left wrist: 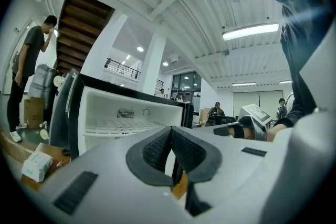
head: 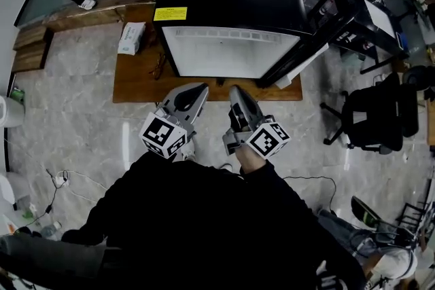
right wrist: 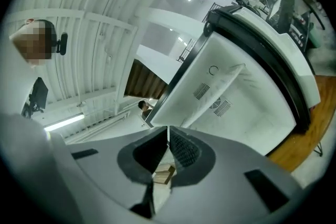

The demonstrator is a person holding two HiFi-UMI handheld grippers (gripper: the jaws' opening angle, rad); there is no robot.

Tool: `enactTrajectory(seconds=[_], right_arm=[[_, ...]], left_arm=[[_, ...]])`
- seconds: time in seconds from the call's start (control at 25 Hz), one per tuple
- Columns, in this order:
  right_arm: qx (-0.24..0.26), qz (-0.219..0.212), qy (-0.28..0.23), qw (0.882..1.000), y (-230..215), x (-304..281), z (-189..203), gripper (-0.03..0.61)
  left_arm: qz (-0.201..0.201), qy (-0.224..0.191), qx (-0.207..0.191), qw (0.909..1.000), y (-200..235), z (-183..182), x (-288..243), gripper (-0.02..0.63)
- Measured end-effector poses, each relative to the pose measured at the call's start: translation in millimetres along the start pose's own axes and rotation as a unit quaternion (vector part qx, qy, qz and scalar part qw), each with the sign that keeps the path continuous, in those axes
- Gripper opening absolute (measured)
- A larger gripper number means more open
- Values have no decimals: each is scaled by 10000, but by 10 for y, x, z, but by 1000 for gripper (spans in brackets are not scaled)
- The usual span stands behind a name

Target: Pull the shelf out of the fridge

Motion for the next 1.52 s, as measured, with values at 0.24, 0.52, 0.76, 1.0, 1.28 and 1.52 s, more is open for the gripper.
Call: enactTrajectory(seconds=[0.24, 0.52, 0.76, 1.0, 1.28, 1.52], right_arm=[[-270, 419, -218, 9985, -113, -471, 69, 11], [-1684, 1067, -939, 9754, -513, -829, 72, 146], [-2321, 1069, -1510, 9549, -784, -1236, -176, 245], [-2778, 827, -1672, 9423, -1120, -1731, -343, 268], [-3161, 860, -1717, 9291, -1407, -2112, -334, 258], [-3125, 992, -1995, 9234, -1401, -2267, -344, 112]], left_arm=[[263, -6, 3, 9997, 509, -1, -148, 6], [569, -23, -97, 9983, 898, 42, -355, 6], [468, -5, -147, 9988, 1022, 67, -635, 6], [123, 10, -170, 9998, 1088, 85, -863, 6], [-142, 43, 63, 9999, 1179, 146, -956, 6], [-202, 77, 72, 9997, 1231, 136, -901, 6]])
Point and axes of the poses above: the fingertips, and each gripper's own axes: x backward along the fingers, y to its left, z out of its underside, the point moved 10 cm from there along x, backward along the fingers, and after that the axes turned 6 degrees about -x, right-handed, at the moved point
